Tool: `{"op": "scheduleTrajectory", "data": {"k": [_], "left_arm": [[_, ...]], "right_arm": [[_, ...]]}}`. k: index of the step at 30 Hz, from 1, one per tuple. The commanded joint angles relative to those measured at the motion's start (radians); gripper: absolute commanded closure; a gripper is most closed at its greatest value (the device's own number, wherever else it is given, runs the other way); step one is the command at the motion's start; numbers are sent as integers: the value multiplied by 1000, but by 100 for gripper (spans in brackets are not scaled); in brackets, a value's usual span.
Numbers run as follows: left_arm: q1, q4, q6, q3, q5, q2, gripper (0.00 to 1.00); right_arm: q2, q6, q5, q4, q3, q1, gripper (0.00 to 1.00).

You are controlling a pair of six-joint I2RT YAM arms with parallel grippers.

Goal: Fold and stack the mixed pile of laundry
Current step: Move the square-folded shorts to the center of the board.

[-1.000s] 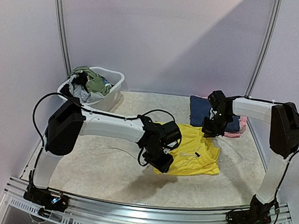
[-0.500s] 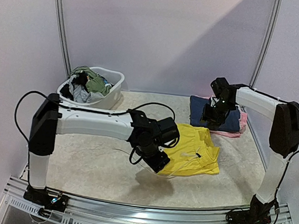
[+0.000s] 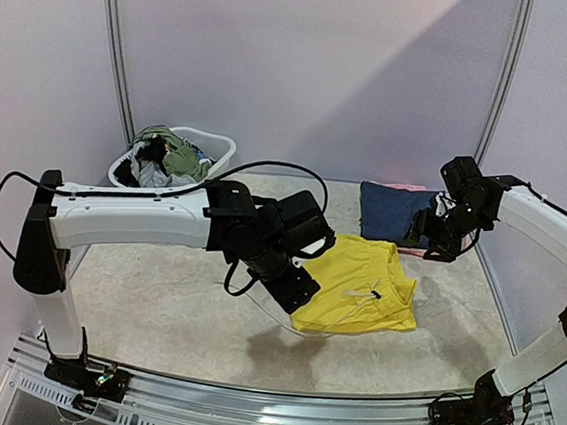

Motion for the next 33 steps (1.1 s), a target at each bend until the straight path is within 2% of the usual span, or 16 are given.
{"op": "scheduleTrajectory", "data": {"k": [1,2,6,10,17,23,33], "left_arm": [[-10,-4,-16,-68,2,-73,16],[-8,-1,-23,-76,3,-76,18],[20,19,-50,-91,43,-76,25],[63,55,-57,-69,94,-42,27],[147,6,-85,62,178,130,26],[199,11,-105,46,239,182,15],[273,85,-136,32,389,252,17]], "right_arm": [[-34,6,-20,-26,-25,55,34],[-33,6,-20,-28,-33,67,37],[-15,22,-32,-1,-37,142,64],[28,39,-58,56,-31,181,77],[162,56,-36,52,-30,178,84],[206,54,-63,95,-90,179,85],[253,16,46,47,-211,176,87]]}}
